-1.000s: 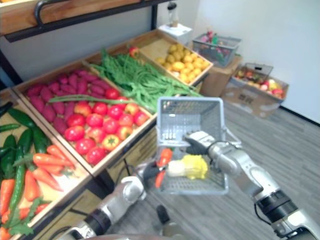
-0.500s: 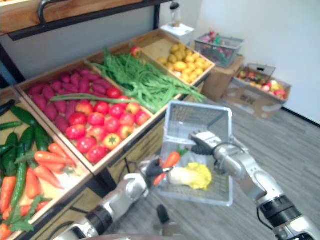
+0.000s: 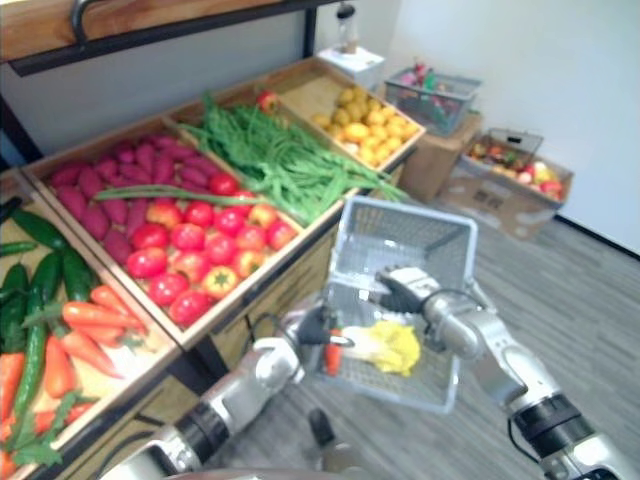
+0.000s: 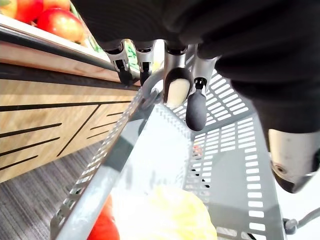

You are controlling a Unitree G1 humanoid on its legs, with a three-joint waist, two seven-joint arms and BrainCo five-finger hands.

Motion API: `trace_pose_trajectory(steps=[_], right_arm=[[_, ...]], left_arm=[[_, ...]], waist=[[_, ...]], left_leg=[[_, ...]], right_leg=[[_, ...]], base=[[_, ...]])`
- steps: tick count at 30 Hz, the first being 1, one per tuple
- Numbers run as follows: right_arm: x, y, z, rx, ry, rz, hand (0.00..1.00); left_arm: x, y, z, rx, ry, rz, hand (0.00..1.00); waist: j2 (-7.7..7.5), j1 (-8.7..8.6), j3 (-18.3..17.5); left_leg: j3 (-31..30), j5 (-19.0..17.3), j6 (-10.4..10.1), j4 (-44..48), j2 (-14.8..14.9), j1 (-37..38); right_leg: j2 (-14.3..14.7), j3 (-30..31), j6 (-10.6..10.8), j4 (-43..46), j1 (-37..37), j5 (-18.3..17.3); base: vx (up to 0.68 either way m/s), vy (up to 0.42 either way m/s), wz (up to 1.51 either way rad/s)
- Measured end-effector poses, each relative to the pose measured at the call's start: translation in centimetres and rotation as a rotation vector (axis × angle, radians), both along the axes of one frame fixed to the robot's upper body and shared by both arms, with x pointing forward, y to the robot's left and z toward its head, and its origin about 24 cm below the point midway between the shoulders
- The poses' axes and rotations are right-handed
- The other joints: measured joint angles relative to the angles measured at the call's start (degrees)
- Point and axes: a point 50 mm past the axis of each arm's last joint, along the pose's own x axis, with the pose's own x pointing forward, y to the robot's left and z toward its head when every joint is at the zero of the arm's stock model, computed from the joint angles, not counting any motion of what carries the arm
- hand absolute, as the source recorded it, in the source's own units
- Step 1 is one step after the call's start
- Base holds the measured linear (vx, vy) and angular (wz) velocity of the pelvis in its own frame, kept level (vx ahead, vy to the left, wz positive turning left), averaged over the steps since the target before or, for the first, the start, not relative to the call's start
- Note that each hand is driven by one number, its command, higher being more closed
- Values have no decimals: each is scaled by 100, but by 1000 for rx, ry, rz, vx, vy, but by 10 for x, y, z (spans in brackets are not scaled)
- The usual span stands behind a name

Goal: Pick vegetable in the basket

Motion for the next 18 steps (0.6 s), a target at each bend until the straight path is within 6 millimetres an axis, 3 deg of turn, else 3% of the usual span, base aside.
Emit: trace_pose_trajectory(steps=[12,17,18], right_arm=[[-2,-8,0,56,-24,-58,100],[-11,-33,-24,177,19,-215,100],[-15,-38,-35,216,45,-264,100]], left_arm=[[2,1,11,-71,19,-4,0],[0,17,29,-109,9,-66,0],[-7,19,41,-161,-20,-108,0]], waist=[[-58,29,-11],[-148,169,-31],[-178,196,-43]], left_leg=[[-352,17,28,49,33,-199],[-743,53,93,94,62,-327],[-895,79,131,95,40,-439]], right_leg=[[-102,-322,0,-3,30,-1],[-217,-695,-1,-30,190,-2],[-279,-830,-2,-40,191,-2]], base=[[-5,-4,13],[-30,-14,40],[-37,-14,54]])
